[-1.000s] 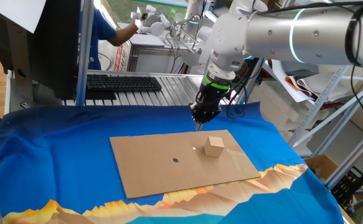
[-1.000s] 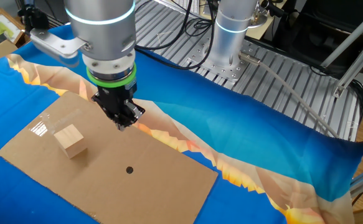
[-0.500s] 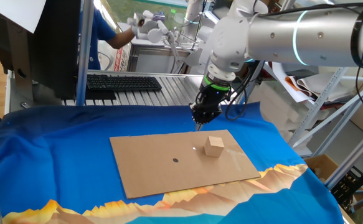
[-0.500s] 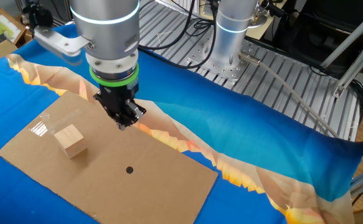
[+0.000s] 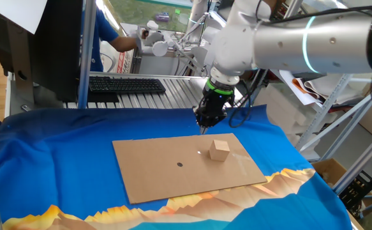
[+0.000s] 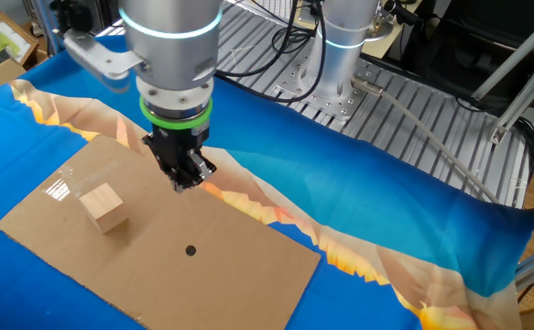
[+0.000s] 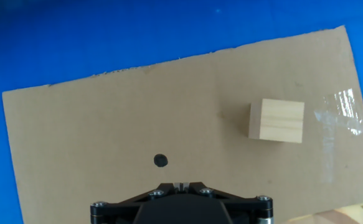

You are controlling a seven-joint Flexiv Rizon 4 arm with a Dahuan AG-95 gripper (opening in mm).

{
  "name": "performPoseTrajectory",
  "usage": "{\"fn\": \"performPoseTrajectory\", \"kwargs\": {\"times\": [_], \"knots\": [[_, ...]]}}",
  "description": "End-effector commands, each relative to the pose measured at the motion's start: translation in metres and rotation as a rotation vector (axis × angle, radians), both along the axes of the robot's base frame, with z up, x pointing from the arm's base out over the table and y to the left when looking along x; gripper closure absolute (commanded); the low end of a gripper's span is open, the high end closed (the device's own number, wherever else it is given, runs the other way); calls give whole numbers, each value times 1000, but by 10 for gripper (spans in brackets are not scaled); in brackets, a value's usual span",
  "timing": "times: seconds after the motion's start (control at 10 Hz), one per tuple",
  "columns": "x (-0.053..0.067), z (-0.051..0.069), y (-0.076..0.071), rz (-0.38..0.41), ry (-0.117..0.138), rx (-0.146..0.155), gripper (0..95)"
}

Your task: Hold a small block with the gripper and sweep it from left to right on the table

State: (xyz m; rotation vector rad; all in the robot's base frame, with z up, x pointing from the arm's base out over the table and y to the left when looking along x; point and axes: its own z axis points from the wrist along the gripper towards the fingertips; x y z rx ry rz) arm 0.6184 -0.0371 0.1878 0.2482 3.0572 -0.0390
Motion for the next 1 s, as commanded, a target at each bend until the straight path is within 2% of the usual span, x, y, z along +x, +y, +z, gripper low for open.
{"fn": "performPoseTrajectory", "kwargs": {"times": [0.1, 0.4, 0.6, 0.7, 0.9, 1.0], "knots": [[1, 0, 1, 2, 12, 13, 950], [1, 0, 1, -4, 13, 26, 950], [2, 0, 1, -13, 11, 51, 950], [5, -1, 0, -13, 3, 42, 950], [20, -7, -13, 24, -11, 33, 950], [32, -12, -22, 42, -15, 35, 950]]}}
